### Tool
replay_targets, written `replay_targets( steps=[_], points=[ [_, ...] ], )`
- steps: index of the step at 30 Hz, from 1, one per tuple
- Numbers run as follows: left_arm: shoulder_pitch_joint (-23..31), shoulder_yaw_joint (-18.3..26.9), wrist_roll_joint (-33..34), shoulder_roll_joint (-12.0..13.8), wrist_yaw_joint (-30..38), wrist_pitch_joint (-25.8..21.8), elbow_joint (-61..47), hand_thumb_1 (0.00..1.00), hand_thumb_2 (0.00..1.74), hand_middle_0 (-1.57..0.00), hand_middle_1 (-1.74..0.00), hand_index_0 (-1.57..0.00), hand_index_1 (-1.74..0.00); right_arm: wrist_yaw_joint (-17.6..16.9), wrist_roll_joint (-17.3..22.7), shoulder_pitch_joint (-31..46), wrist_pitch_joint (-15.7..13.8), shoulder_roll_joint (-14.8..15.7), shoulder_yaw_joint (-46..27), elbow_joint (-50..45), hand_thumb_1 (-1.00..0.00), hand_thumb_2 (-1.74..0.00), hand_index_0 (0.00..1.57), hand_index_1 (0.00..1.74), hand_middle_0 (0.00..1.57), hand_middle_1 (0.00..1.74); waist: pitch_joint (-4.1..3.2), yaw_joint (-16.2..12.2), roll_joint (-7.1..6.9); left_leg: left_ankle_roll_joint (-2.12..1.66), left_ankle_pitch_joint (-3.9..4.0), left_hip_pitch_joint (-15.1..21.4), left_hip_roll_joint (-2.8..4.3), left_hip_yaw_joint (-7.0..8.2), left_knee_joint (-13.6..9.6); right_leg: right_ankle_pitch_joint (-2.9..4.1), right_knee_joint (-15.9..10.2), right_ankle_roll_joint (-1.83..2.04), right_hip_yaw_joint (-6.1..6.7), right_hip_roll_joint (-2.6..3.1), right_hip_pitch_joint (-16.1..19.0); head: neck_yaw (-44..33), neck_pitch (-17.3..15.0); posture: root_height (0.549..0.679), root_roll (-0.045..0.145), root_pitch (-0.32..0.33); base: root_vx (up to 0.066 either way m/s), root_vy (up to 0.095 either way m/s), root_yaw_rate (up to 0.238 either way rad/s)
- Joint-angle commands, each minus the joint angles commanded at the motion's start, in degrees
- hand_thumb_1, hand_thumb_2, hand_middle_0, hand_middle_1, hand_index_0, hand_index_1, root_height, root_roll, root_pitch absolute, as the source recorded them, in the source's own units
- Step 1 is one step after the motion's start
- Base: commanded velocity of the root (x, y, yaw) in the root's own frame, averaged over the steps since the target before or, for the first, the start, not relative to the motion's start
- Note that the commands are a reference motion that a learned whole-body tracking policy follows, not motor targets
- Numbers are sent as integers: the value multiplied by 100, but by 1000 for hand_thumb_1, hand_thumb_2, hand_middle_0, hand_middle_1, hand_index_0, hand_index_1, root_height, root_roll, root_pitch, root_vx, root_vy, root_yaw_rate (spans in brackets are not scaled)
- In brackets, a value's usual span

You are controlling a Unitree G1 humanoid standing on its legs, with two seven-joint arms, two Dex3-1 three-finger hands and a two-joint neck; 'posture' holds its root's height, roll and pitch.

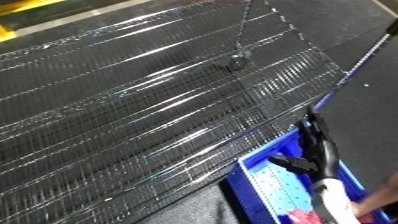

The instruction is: Pick up the object and place it into the box

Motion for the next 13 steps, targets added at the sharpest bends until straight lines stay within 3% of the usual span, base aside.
replay_targets(
  steps=[7,13],
  points=[
    [-62,21,136,0,-15,14,35,1000,1740,-1570,-1740,-1570,-1740,82,-248,-112,95,82,448,-293,0,0,0,0,0,0,17,180,-29,5,30,-29,-36,-60,-13,6,48,6,-36,-30,-20,-1063,58,631,60,-246,-4,1,53],
    [-181,30,214,19,9,2,75,1000,1740,-1570,-1740,-1570,-1740,58,-413,-220,107,84,648,-401,0,0,0,0,0,0,32,287,-49,19,27,-44,-60,-89,6,8,118,15,-53,-53,-58,-1490,91,630,61,-250,2,5,29]
  ],
)
